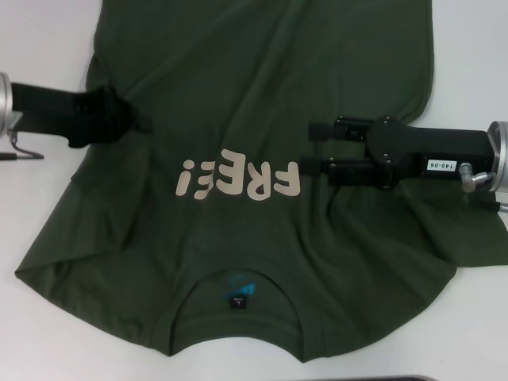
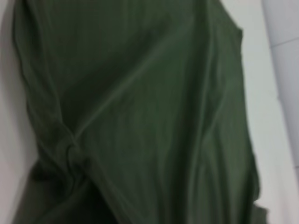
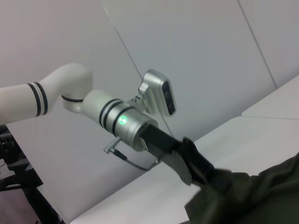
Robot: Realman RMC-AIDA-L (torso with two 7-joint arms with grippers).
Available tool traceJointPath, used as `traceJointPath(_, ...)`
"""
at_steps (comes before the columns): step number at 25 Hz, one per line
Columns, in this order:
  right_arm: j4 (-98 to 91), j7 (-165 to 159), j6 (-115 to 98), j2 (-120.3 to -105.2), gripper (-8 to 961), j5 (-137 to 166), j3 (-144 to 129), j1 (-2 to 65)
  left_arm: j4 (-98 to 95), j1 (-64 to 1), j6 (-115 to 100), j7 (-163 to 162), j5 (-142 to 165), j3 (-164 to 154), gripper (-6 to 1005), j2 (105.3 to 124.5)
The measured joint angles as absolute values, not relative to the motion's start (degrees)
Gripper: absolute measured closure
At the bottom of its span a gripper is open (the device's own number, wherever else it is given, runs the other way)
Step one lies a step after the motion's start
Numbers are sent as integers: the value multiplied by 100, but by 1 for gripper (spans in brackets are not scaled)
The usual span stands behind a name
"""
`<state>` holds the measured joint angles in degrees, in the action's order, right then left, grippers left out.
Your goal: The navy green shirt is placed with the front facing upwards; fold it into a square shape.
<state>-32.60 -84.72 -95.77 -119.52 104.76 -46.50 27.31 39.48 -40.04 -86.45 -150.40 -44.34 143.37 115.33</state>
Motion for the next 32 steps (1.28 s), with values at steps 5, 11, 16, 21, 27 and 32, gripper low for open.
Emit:
traceJointPath(5, -3260, -8472, -9578, -11952, 129, 10476, -4650, 2727, 4100, -3892, -8463, -15080, -4421, 14009, 905, 11533)
traceJointPath(11, -3260, -8472, -9577, -11953, 130, 10476, -4650, 2725, 4581, -3872, -8962, -15050, -4535, 14041, 732, 11630)
traceJointPath(16, -3260, -8472, -9570, -11953, 131, 10476, -4649, 2741, 4686, -3815, -9488, -14810, -5052, 14141, 517, 11564)
traceJointPath(21, -3260, -8496, -9511, -11951, 129, 10476, -4649, 2742, 4661, -3541, -9305, -14785, -5048, 14215, 330, 11378)
traceJointPath(27, -3475, -9611, -9499, -11867, 131, 10599, -4650, 2873, 4627, -3117, -9290, -14869, -5025, 14257, 136, 11225)
traceJointPath(32, -3712, -12171, -9404, -11459, 130, 10916, -4599, 3281, 4623, -2989, -9243, -15000, -5020, 14246, 47, 11272)
